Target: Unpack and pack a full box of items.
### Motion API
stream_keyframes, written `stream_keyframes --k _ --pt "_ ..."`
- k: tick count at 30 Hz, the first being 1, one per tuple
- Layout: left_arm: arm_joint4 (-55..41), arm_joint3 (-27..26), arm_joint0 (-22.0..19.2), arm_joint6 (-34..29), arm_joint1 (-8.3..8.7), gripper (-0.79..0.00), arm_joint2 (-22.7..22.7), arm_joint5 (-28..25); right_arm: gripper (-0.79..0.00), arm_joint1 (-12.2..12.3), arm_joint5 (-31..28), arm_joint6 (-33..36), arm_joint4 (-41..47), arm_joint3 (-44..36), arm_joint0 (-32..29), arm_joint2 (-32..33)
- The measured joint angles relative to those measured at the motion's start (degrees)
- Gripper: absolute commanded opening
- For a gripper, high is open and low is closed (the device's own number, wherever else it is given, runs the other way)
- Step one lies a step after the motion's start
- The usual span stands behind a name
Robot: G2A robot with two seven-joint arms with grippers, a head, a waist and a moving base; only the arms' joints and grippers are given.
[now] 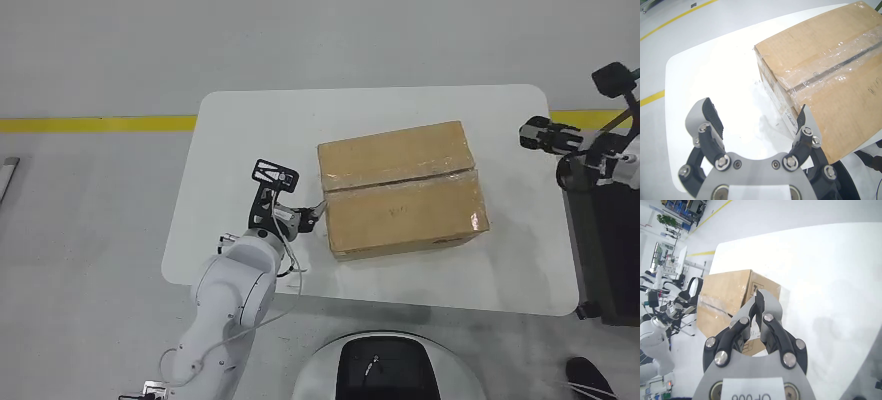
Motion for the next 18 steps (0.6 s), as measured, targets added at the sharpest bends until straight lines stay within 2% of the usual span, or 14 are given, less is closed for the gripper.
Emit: stream_keyframes --k 4,6,9,13,18 --pt "0.4 -1.0 0.2 -0.3 0.04 0.0 -0.9 0.2 -0.785 0.0 -0.7 -11.2 -12.8 -7.0 -10.1 -0.8" --pt "0.9 -1.6 0.4 -0.6 0.1 0.0 -1.3 0.0 -0.785 -0.5 1.8 -17.6 -21.0 -10.7 -15.3 -3.6" --pt "1.6 -2.6 0.6 -1.1 0.2 0.0 -2.1 -0.5 -0.785 -1.3 6.0 -24.3 -26.8 -13.4 -19.8 -8.5" --pt "2.4 -4.1 0.8 -1.6 0.34 0.0 -3.3 -1.2 -0.785 -2.5 9.6 -28.0 -24.9 -14.3 -20.0 -14.5" --pt "3.6 -6.3 1.1 -1.4 0.44 0.0 -5.2 -0.3 -0.785 -3.8 11.8 -30.5 -25.3 -14.5 -16.9 -21.4"
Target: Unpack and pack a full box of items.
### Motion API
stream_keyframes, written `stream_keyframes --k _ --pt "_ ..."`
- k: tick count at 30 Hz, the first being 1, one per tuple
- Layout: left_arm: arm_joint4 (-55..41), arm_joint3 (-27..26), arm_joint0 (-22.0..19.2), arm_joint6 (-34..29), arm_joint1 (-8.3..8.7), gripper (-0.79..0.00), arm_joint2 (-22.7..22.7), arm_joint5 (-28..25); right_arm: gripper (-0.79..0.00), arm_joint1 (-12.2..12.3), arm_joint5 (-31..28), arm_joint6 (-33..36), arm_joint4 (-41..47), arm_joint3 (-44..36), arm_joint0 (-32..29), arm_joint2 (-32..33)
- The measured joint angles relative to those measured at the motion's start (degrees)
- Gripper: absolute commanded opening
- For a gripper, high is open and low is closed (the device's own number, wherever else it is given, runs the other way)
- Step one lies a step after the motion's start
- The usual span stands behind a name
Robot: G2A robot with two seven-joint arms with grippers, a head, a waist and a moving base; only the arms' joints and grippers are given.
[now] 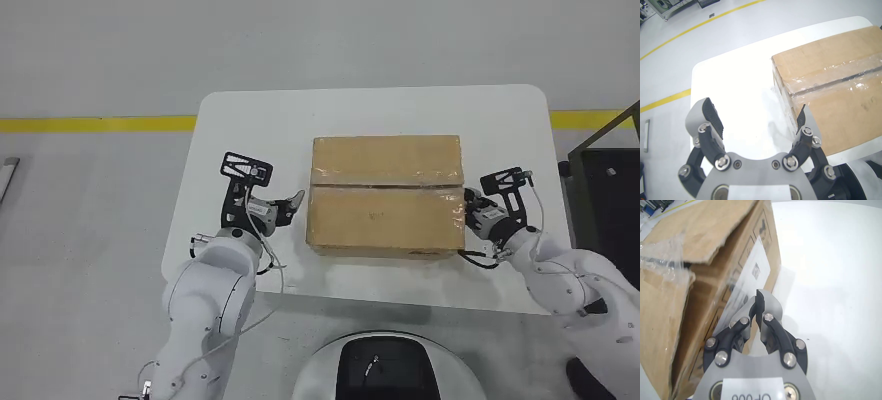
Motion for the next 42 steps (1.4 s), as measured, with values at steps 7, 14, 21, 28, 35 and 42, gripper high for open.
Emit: stream_keyframes --k 7,14,21,28,35,42 --pt "1.3 -2.3 0.8 1.4 0.05 0.0 -1.9 1.2 -0.785 -1.8 4.2 -1.8 -3.2 0.5 5.9 -7.3" --pt "-1.0 -4.6 1.7 3.9 -0.08 0.0 -2.3 1.2 -0.785 -1.3 9.5 -2.0 -6.3 -6.1 5.0 0.6" --pt "-3.8 -6.4 1.4 6.6 -0.23 0.0 -2.1 0.3 -0.785 0.5 3.2 2.8 -10.3 -19.4 -4.1 16.9" --pt "-4.6 -7.2 0.8 7.6 -0.34 0.0 -1.6 0.0 -0.785 0.7 -0.4 4.8 -11.1 -28.9 -13.7 27.9" --pt "-4.0 -7.1 0.7 7.9 -0.33 0.0 -0.9 -0.9 -0.653 0.6 -1.9 4.4 -11.5 -30.3 -16.3 30.2" --pt "-4.0 -7.1 0.7 7.9 -0.33 0.0 -0.9 -0.9 -0.219 0.6 -1.9 4.5 -11.5 -30.2 -16.3 30.1"
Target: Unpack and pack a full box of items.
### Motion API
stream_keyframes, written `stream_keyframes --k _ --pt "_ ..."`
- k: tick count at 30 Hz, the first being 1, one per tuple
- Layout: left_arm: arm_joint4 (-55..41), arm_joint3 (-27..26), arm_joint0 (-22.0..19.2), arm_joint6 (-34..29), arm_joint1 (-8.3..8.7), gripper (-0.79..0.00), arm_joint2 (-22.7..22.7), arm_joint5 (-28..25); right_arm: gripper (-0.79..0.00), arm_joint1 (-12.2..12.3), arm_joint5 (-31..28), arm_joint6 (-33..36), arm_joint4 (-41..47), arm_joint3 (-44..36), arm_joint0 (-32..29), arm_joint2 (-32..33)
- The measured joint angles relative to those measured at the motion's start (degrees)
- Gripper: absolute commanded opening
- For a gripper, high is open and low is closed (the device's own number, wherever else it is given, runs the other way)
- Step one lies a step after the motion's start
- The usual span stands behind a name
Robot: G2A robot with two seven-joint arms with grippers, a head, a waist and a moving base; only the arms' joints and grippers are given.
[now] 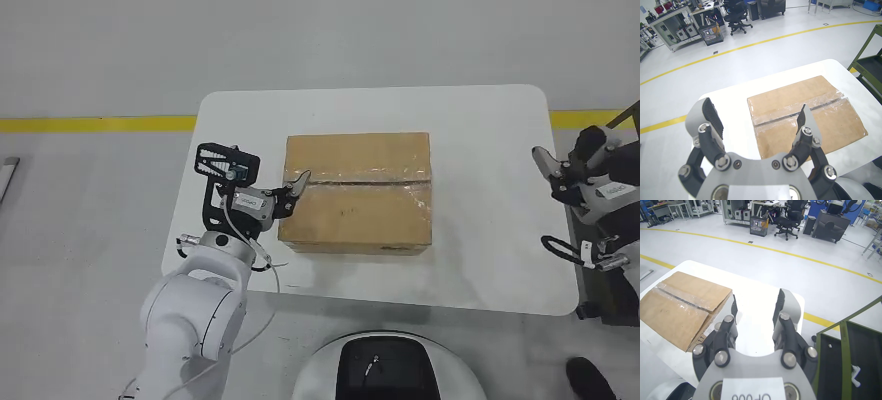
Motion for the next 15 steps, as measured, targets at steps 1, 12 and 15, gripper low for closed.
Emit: stream_keyframes --k 1,12,15 --pt "0.0 0.0 0.0 0.0 0.0 -0.001 0.0 0.0 -0.184 0.0 0.0 0.0 0.0 0.0 0.0 0.0" --pt "0.0 0.0 0.0 0.0 0.0 0.0 0.0 0.0 -0.001 0.0 0.0 0.0 0.0 0.0 0.0 0.0" --pt "0.0 0.0 0.0 0.0 0.0 0.0 0.0 0.0 -0.001 0.0 0.0 0.0 0.0 0.0 0.0 0.0"
